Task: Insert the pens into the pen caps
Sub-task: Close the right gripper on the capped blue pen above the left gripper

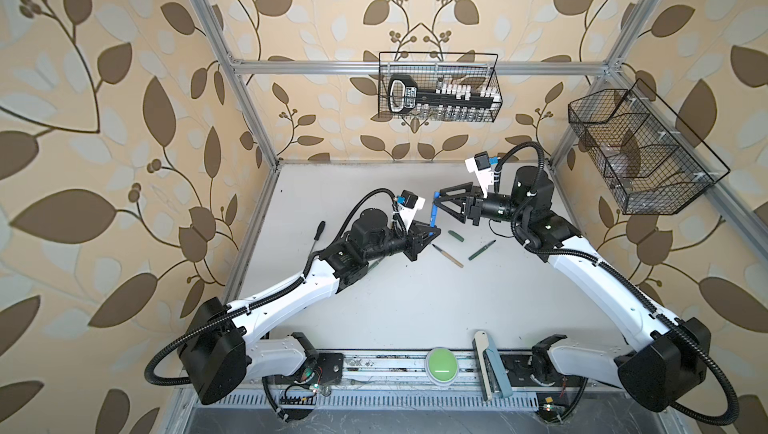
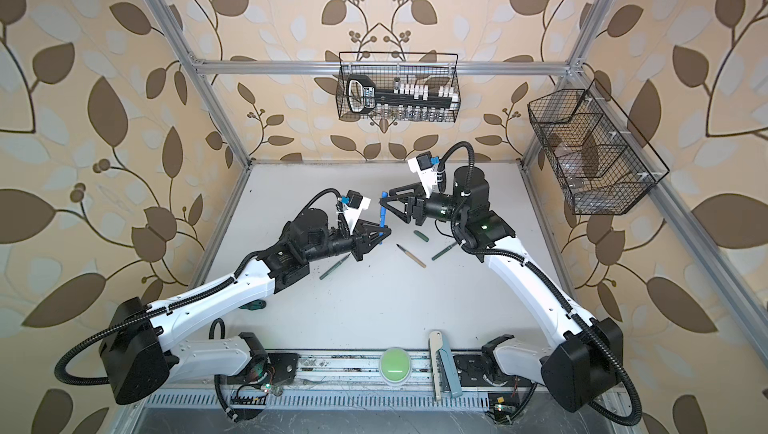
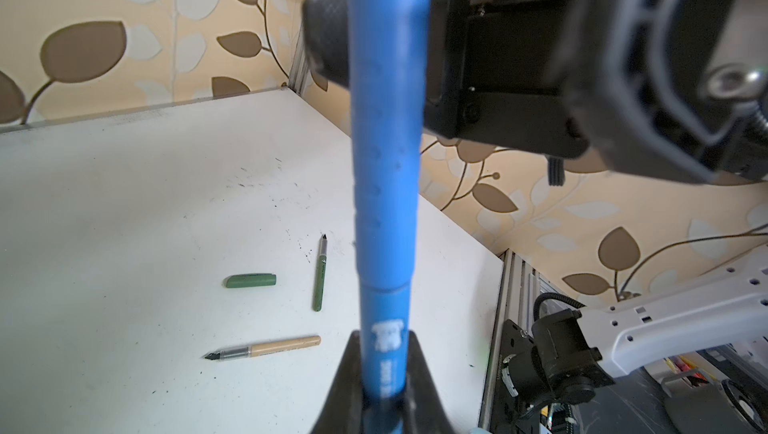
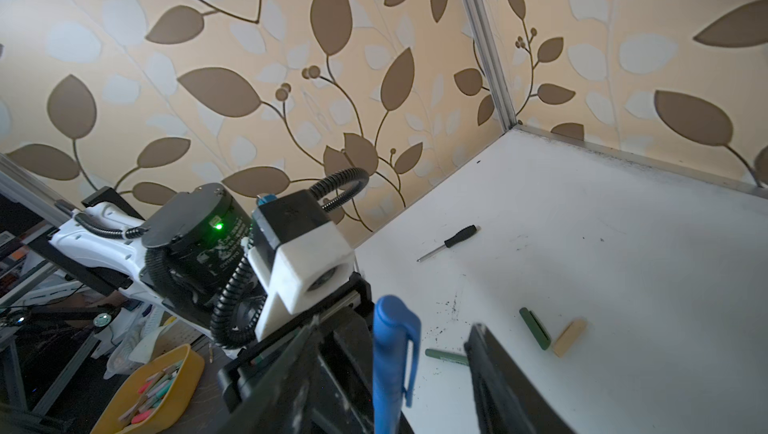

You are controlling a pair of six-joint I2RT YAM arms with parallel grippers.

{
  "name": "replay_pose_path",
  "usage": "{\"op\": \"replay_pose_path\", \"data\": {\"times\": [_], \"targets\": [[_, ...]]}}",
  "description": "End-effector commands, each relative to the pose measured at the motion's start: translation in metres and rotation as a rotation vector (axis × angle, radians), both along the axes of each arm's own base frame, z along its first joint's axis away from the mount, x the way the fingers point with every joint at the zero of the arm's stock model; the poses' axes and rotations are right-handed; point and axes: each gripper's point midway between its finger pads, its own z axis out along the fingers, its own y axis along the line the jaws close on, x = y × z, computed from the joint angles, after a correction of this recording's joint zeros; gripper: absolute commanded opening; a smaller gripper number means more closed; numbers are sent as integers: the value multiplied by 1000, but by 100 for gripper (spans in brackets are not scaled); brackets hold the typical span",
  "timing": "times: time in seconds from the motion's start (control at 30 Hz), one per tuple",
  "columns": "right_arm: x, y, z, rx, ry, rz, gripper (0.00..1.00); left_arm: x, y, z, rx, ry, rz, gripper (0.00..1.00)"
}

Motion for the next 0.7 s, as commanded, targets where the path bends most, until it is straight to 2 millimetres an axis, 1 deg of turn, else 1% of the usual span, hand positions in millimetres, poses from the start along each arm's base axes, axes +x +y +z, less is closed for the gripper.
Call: {"op": "replay_pose_path", "data": {"times": [0.0,0.1,0.23,0.33,0.4,0.47,0.57,0.6,0.67], "targets": [[9,-5,4,-24,-17,-48,59,-6,1,37,-58,-91,-19,0],[10,0,1,-12,-3,-29,59,-6,0,37,-58,-91,-25,0],[6,10,6,14,-23,18,58,-5,-2,37,-53,-87,-30,0],[3,18,6,19,-25,51,50,-5,-3,37,-52,-82,-33,0],[4,20,4,19,-18,59,44,-4,-3,37,-52,-82,-29,0],[4,21,1,18,-8,61,31,-3,-2,36,-50,-81,-21,0],[1,22,-5,19,8,71,16,0,0,38,-51,-93,2,0],[0,22,-9,18,19,73,12,2,2,39,-46,-100,14,0],[-4,24,-16,14,38,81,8,6,5,44,-43,-128,46,0]]}}
